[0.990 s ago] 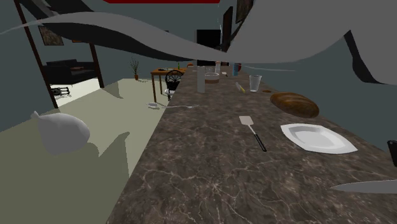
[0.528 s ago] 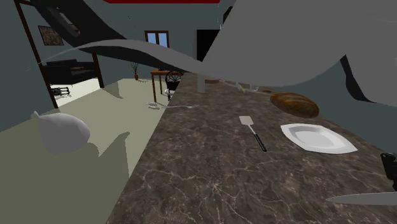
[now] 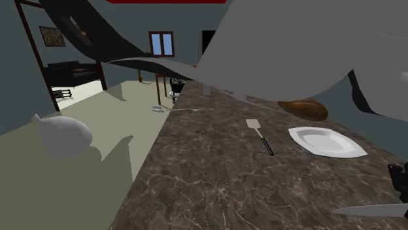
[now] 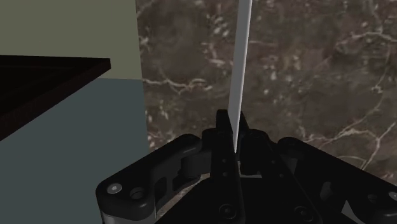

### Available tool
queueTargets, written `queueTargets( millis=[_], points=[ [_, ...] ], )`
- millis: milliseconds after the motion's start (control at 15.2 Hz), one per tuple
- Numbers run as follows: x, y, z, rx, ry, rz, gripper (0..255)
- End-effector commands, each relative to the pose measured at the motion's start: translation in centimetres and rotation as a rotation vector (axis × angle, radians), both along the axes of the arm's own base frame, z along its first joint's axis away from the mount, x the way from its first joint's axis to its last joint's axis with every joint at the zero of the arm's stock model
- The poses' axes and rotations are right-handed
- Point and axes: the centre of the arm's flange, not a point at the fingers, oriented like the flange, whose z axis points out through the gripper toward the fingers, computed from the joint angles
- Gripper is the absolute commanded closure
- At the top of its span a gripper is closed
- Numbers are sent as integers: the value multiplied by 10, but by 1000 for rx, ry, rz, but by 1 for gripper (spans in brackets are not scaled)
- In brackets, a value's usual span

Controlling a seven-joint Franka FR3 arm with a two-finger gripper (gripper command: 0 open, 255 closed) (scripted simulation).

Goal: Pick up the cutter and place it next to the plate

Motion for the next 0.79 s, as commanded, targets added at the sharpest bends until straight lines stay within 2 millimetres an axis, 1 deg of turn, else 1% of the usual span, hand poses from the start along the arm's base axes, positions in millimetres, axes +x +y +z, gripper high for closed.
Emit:
queueTargets(
  millis=[0, 66, 132, 462, 660, 726],
  points=[
    [0, 0, 0, 0, 0, 0, 255],
    [0, 0, 0, 0, 0, 0, 255],
    [0, 0, 0, 0, 0, 0, 0],
    [0, 0, 0, 0, 0, 0, 0],
    [0, 1, 40, 0, 0, 0, 0],
    [0, 1, 50, 0, 0, 0, 0]
  ],
)
